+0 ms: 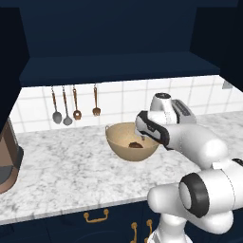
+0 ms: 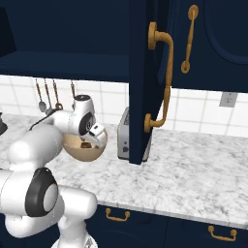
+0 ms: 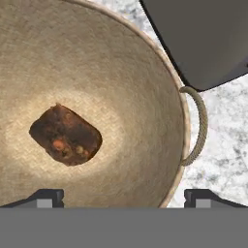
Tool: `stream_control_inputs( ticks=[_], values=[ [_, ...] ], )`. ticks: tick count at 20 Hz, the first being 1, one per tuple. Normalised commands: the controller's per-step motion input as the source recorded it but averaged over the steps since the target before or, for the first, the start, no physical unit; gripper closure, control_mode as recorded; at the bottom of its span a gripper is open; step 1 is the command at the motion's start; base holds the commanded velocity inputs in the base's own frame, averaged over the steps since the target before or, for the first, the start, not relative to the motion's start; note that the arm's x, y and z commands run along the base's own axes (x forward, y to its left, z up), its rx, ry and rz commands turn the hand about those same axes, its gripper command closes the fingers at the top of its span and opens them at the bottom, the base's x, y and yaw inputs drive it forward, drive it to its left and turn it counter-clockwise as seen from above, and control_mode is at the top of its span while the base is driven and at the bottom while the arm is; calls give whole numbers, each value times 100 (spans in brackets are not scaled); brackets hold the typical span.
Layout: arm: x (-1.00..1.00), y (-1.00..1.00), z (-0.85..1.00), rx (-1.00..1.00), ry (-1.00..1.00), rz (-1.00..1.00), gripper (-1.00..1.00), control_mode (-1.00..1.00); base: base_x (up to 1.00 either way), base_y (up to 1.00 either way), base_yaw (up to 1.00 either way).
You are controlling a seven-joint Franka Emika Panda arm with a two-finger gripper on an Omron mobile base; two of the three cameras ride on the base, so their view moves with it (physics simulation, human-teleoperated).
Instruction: Open the cabinet, pick up the bread from the cabinet and place it in the basket. Then move the basket to the dining counter.
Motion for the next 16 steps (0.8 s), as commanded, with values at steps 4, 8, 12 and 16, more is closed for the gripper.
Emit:
stream_control_inputs(
  ticks=[4, 8, 12, 16],
  values=[
    [-3, -38, 8, 1, 1, -9, -100, -100, 0, 0, 0],
    [10, -4, -1, 0, 3, -2, -100, -100, 0, 0, 0],
    [11, -9, -9, 1, 5, 0, -100, -100, 0, 0, 0],
    [3, -12, -18, 3, 1, 0, -100, -100, 0, 0, 0]
  ],
)
